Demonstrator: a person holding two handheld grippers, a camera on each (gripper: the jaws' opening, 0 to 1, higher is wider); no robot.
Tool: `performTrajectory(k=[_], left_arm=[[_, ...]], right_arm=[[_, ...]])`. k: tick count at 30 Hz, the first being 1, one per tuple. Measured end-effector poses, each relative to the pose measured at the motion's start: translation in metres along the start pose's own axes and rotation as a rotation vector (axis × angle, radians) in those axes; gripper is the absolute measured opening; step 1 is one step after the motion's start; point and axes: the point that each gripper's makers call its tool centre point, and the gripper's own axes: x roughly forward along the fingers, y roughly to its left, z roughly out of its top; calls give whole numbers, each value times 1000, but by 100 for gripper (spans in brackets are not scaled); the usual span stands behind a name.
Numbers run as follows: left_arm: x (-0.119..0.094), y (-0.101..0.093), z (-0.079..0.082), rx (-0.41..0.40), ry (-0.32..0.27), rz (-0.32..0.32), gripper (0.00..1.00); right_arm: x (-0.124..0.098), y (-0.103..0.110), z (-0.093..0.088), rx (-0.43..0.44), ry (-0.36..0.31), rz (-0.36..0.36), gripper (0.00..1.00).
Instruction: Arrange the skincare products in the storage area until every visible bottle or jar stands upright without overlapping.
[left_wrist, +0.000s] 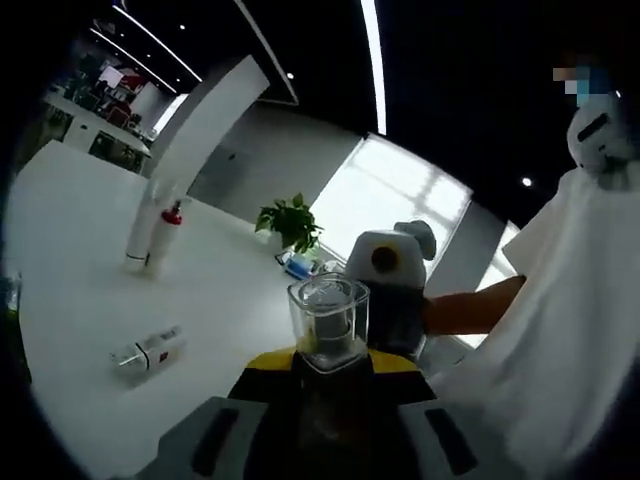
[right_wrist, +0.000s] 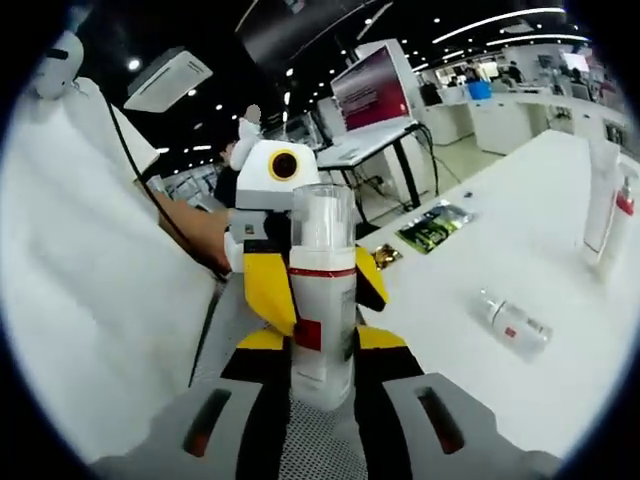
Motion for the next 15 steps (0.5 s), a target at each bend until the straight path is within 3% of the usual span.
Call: performTrajectory(k=[6,9,15], left_arm=[[-3,11,10,-24,-54,54,24],[-6,18,15,-49,-86,87,23],[-8,23,18,-57,-102,114,22]], right_arm=[[5,-12,11,-8,-55,-114,20],[7,-20,17,-12,-85,-205,20],[10,-25,19,3,-113,-278,20]])
